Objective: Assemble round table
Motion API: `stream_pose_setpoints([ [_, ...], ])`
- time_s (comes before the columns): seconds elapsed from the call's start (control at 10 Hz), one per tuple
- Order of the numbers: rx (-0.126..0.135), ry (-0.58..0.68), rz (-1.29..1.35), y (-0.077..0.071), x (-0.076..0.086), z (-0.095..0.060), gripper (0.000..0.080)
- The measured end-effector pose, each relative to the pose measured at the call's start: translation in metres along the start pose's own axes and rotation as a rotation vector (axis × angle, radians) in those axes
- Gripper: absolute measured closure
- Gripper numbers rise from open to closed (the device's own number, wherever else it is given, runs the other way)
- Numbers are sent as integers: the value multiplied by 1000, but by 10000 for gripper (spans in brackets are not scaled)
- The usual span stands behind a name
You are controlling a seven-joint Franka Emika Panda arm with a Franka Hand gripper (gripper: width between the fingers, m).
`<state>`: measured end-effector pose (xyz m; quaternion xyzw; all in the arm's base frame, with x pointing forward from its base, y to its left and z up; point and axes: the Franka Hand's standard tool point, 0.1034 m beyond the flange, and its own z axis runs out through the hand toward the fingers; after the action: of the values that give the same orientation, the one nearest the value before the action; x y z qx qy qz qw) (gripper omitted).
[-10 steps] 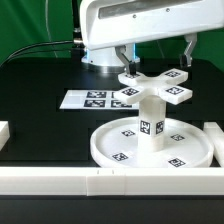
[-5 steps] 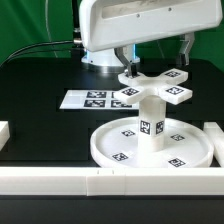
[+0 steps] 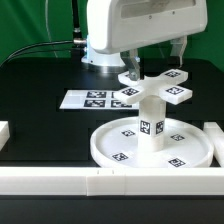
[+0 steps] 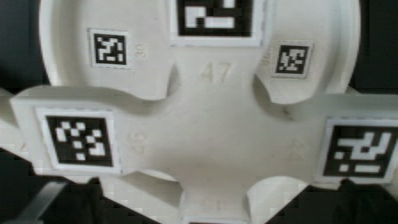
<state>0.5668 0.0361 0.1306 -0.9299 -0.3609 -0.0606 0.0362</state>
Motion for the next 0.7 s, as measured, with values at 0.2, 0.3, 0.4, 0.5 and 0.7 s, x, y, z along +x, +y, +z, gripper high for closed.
stream_pose_setpoints([
  [0.2,-2,-5,-128,1,-2,1,150],
  [0.3,-2,-7,-198,1,-2,1,150],
  [0.4,-8,-17,-295,1,-2,2,150],
  [0.5,-10,-25,-356,1,-3,2,150],
  [0.7,-12,-34,-447,1,-4,3,150],
])
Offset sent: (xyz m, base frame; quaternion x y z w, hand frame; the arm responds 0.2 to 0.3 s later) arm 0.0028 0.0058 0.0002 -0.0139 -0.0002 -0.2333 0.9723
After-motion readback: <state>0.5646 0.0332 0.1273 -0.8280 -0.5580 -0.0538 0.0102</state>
